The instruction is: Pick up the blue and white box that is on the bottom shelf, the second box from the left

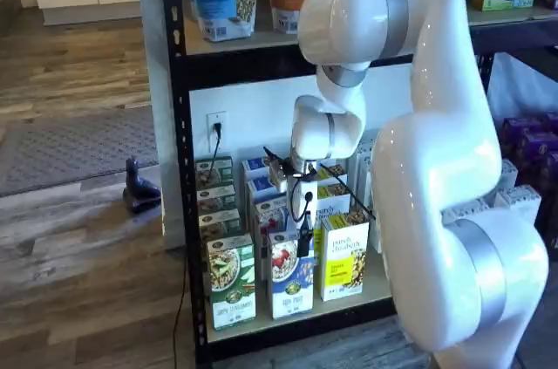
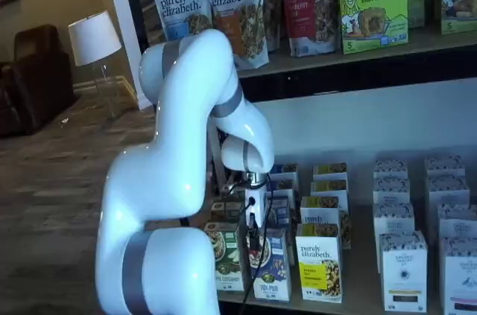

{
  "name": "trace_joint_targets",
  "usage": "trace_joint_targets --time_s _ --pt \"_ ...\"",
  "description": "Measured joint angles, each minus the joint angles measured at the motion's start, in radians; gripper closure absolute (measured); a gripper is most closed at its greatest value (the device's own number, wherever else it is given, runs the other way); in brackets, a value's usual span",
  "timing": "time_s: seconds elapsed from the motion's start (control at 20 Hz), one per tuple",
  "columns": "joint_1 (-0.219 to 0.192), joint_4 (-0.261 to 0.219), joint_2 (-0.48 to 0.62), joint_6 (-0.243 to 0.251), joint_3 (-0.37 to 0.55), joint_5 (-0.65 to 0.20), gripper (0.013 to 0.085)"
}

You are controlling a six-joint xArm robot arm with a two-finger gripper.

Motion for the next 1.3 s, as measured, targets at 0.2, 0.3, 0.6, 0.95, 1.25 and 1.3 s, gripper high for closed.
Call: trace_joint_targets --time_s 0.2,0.3,0.6,0.95,1.25,1.3 --pt "0.002 0.055 0.005 -0.045 -0.017 -0.022 0.0130" --pt "0.001 0.063 0.011 -0.051 -0.033 -0.016 0.0130" --pt "0.000 0.066 0.041 -0.053 -0.078 -0.027 0.0130" --pt "-0.003 0.027 0.126 -0.018 -0.197 0.007 0.0130" --pt "-0.003 -0.032 0.193 0.033 -0.283 0.033 0.0130" --pt "-0.003 -0.041 0.205 0.040 -0.298 0.038 0.0130"
